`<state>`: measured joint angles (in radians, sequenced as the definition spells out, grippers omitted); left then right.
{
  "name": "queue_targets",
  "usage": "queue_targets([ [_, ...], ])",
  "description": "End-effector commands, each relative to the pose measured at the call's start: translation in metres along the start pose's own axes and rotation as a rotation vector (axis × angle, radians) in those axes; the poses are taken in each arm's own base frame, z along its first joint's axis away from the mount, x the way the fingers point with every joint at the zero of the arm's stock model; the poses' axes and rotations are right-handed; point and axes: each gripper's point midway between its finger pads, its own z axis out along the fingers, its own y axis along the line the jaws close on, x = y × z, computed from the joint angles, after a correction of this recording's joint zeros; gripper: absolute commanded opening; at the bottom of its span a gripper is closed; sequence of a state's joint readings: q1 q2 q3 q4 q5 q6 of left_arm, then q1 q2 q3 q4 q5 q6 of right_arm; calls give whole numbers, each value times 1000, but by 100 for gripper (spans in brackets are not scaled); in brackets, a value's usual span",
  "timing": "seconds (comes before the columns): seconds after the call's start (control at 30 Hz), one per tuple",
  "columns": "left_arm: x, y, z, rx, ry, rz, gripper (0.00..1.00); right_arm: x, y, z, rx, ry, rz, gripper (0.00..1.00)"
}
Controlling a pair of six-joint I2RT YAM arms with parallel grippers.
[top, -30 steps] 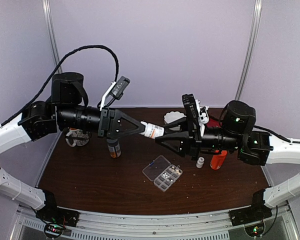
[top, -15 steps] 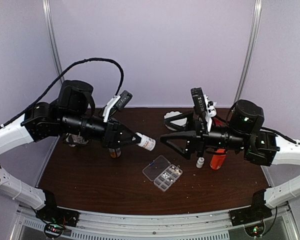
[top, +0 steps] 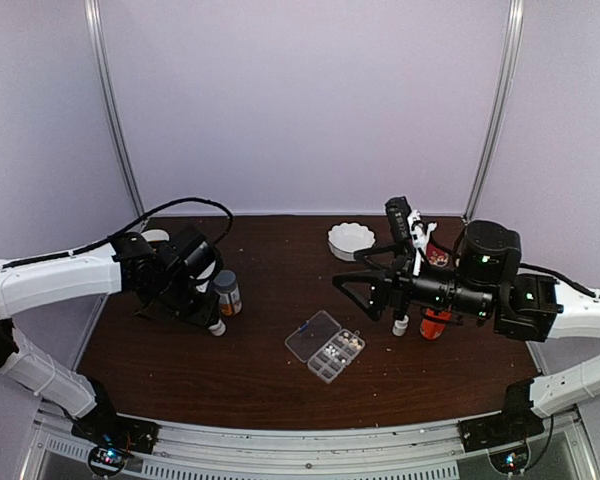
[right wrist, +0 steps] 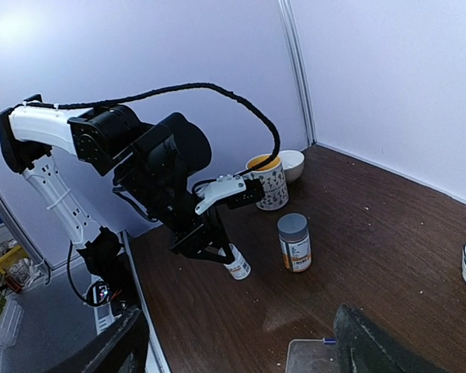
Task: Sort the pills into containers
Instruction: Place the pill bottle at the center of the board.
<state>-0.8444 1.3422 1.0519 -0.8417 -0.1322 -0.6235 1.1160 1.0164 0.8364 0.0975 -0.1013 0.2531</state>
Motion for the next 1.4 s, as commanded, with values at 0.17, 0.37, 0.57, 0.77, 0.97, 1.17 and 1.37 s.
queue_targets([
  [0.17, -7, 53, 40, -228, 0, -60, 0, 19, -32, 2, 172, 47, 38, 86],
  [0.37, -10, 68, 63, -293, 30, -49, 0, 25, -37, 3, 189, 71, 23, 86],
  [0.57, -11, 76, 76, -314, 66, -31, 4, 34, -43, 9, 214, 140, 12, 86],
  [0.77, -11, 74, 75, -305, 76, -39, 53, 48, -68, 7, 367, 218, 60, 95],
  [0.97, -12, 75, 57, -297, 56, -70, 84, 56, -94, -9, 551, 361, 47, 100],
  [1.17, -17, 72, 30, -269, 23, -69, 96, 65, -122, -29, 627, 388, 47, 100],
  [1.37, -33, 40, -4, -183, -94, -25, 92, 74, -138, -49, 684, 445, 67, 95],
])
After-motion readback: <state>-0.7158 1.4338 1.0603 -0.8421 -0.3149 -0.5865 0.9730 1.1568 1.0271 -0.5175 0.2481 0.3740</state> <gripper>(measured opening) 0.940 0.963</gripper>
